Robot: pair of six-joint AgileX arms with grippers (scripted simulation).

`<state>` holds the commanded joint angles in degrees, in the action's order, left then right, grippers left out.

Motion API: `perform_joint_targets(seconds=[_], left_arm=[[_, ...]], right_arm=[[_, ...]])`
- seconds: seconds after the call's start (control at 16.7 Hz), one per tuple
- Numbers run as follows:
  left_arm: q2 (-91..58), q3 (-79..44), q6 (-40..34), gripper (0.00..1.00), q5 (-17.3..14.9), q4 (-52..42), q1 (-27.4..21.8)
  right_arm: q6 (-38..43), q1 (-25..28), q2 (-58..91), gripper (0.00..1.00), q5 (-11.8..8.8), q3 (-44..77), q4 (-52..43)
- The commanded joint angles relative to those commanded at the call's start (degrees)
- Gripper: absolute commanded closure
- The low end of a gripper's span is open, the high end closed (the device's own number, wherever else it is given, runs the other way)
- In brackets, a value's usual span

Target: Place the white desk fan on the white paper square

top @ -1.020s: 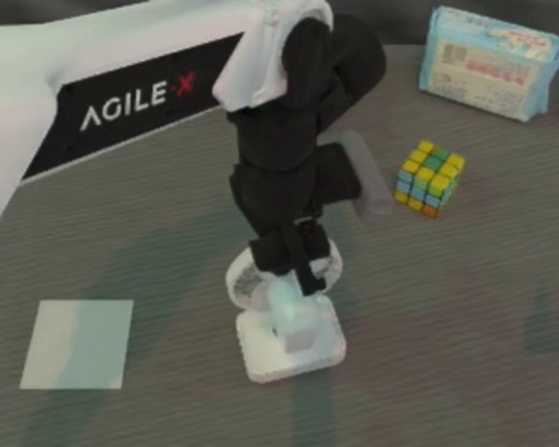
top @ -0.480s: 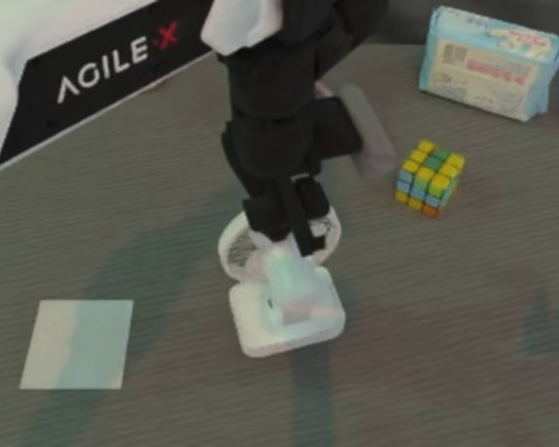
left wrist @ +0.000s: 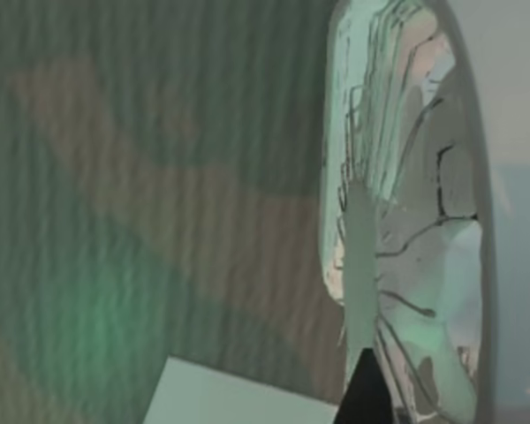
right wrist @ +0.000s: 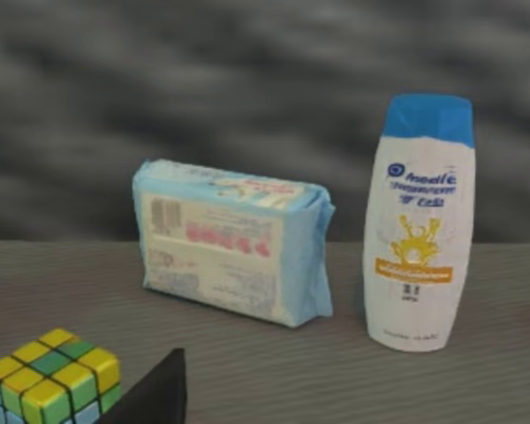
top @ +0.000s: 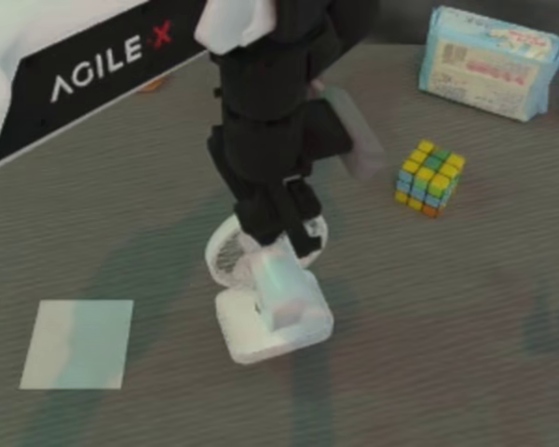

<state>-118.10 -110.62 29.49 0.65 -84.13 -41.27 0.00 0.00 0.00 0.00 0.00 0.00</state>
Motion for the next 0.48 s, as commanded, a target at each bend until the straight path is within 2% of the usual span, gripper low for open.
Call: perform_joint_targets(seconds=[0.24, 0.48], left_arm=[[2.39, 4.46, -12.93, 1.0, 2.03, -2.82, 2.39], [6.71, 9.91, -34.73, 1.0, 4.0, -4.91, 6.22]], right_arm=[[0.0, 0.0, 0.0, 0.0, 0.0, 0.0, 0.0], [0.0, 0.0, 0.0, 0.0, 0.0, 0.0, 0.0]])
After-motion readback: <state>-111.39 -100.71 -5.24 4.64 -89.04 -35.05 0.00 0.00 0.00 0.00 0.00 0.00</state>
